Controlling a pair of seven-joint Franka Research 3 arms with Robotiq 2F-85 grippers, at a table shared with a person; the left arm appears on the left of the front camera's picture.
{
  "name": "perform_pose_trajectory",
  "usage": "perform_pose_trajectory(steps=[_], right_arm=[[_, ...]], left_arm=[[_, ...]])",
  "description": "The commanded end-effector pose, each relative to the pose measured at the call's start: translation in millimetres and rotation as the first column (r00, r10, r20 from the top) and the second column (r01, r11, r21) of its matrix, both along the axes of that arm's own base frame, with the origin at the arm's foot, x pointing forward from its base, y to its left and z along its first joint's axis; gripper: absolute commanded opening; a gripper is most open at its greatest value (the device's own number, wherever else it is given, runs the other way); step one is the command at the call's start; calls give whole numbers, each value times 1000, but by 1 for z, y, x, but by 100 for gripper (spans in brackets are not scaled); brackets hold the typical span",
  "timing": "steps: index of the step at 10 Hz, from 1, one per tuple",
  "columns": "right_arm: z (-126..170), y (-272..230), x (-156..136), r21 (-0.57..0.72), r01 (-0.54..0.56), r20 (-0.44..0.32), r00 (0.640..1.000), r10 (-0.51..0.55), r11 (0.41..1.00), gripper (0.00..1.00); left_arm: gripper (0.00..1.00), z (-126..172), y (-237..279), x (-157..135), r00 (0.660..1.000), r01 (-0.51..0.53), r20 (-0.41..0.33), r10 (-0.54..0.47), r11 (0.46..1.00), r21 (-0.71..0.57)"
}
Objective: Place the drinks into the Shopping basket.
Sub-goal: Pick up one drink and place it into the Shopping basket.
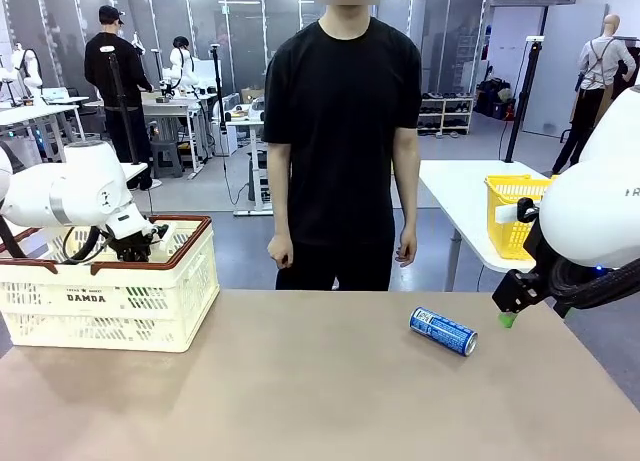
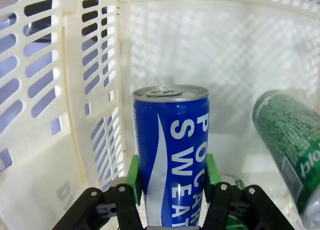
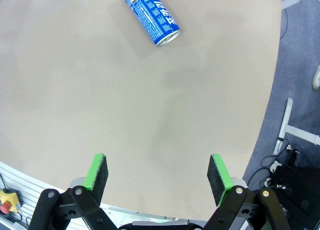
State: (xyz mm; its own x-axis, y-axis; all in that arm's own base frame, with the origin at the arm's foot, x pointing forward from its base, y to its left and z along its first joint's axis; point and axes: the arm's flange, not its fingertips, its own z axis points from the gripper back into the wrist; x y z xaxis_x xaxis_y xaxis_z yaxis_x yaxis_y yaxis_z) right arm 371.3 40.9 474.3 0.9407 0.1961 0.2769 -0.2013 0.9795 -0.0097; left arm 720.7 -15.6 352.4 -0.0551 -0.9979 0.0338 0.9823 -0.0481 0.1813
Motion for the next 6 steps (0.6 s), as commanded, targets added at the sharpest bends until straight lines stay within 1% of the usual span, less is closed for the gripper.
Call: perform_pose_trajectory(steps=[1, 4, 6], right_arm=[[1, -2, 1, -7, -16, -2, 1000, 16, 1000, 100], [1, -2, 1, -7, -16, -2, 1000, 16, 1000, 100], [1, -2, 1, -7, -16, -2, 1000, 16, 1000, 100]], left_arm=[[57, -2, 1, 12, 999, 28, 33, -28, 999, -24], [57, -10, 2, 18, 999, 37, 34, -36, 998, -41], [57, -14, 1, 24, 998, 44, 36, -43, 999, -25]])
